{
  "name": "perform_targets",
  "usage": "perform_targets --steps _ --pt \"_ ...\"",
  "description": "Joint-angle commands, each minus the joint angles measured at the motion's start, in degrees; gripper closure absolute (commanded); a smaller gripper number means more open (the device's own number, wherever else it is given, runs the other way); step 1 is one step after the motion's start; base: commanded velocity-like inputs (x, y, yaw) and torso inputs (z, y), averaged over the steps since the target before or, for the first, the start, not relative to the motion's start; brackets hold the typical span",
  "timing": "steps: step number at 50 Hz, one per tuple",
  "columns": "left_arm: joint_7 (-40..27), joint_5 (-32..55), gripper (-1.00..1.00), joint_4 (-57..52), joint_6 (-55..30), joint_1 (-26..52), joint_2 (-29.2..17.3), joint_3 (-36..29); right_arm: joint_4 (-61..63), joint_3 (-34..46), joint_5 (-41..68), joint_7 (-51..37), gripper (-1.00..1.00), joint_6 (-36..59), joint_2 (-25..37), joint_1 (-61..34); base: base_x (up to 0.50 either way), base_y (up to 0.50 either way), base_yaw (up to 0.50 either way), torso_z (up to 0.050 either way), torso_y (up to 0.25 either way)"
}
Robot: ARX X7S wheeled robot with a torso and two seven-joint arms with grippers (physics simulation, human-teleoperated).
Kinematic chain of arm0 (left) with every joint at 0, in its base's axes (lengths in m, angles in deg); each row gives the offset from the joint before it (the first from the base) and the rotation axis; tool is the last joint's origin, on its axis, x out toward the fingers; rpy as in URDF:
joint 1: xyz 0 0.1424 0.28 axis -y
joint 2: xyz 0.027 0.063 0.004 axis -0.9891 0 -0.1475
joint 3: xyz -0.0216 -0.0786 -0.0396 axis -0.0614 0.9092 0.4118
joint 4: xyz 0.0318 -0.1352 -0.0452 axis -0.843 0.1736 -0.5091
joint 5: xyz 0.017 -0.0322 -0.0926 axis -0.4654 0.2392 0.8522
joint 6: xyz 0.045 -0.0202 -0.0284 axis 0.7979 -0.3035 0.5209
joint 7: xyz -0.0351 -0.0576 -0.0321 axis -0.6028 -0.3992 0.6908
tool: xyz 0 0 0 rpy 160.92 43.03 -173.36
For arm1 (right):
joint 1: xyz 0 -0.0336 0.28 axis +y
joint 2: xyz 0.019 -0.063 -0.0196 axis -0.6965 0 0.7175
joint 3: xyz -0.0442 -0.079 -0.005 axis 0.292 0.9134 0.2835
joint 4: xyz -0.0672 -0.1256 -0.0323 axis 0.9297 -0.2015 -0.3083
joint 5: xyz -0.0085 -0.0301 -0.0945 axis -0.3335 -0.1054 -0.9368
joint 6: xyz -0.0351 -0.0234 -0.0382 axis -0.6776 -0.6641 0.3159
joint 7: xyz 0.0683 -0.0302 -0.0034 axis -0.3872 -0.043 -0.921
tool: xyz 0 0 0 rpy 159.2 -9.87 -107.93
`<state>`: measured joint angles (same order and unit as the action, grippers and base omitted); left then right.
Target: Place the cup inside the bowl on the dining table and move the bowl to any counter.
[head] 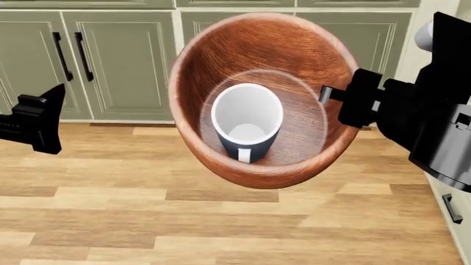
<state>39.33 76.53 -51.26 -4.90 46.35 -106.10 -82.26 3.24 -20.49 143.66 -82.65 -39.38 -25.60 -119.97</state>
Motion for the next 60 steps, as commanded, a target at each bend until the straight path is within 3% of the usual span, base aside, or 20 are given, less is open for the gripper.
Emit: perform_targets --steps 1,60 --pt "-0.5 0.8 -1.00 -0.5 -0.3 0.5 -0.2 0.3 1.0 -1.3 0.1 0.1 1.00 -0.1 0.4 -0.7 0.50 0.05 0.00 0.000 0.000" --pt "0.0 1.2 -1.00 -0.1 -0.3 2.9 -0.4 -0.2 1.6 -1.9 1.3 -0.8 1.00 0.8 0.7 -2.0 0.50 0.05 0.00 0.000 0.002"
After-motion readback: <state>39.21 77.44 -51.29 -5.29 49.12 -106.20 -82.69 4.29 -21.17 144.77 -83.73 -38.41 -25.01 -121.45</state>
